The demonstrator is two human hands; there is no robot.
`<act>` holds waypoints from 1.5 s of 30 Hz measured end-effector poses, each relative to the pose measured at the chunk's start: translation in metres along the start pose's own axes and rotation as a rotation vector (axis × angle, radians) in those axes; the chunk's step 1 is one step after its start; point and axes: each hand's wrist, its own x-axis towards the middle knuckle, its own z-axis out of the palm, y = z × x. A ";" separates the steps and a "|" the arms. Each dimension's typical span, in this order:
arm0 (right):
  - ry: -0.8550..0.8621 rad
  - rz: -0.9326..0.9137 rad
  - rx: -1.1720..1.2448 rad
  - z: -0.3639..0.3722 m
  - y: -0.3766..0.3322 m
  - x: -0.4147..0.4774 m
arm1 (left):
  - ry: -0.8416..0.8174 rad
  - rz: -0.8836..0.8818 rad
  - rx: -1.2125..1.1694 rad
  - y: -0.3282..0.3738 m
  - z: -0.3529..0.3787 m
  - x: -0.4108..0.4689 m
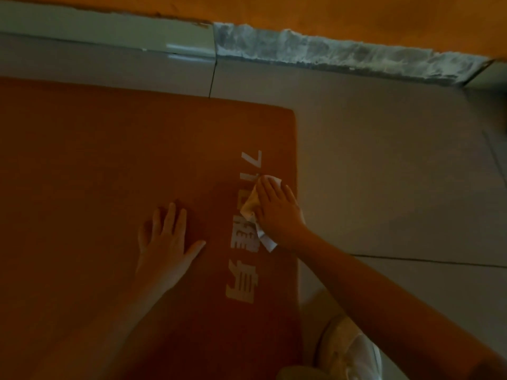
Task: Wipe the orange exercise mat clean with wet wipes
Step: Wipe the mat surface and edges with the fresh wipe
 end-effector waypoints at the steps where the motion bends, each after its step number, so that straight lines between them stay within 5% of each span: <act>1: 0.000 -0.001 -0.004 -0.003 0.005 0.007 | 0.009 0.012 0.000 0.002 -0.006 0.009; 10: -0.022 0.034 -0.004 -0.029 0.051 0.080 | -0.078 0.177 0.103 0.042 -0.059 0.088; 20: 0.072 0.101 0.034 -0.045 0.069 0.139 | -0.332 0.105 0.121 0.062 -0.079 0.096; 26: 0.345 0.051 0.404 -0.023 0.055 0.103 | -0.241 0.081 0.101 0.064 -0.066 0.091; 33: 0.469 -0.091 0.254 -0.014 0.085 0.099 | -0.048 -0.053 -0.090 0.079 -0.039 0.086; 36: 0.462 0.005 0.298 -0.034 0.098 0.115 | 0.100 -0.091 -0.108 0.086 -0.015 0.082; 40: 0.389 0.363 0.731 -0.067 0.111 0.132 | 0.184 -0.095 -0.091 0.083 -0.004 0.087; 45: 0.340 0.500 1.037 -0.064 0.113 0.156 | 0.220 -0.082 -0.085 0.083 0.001 0.087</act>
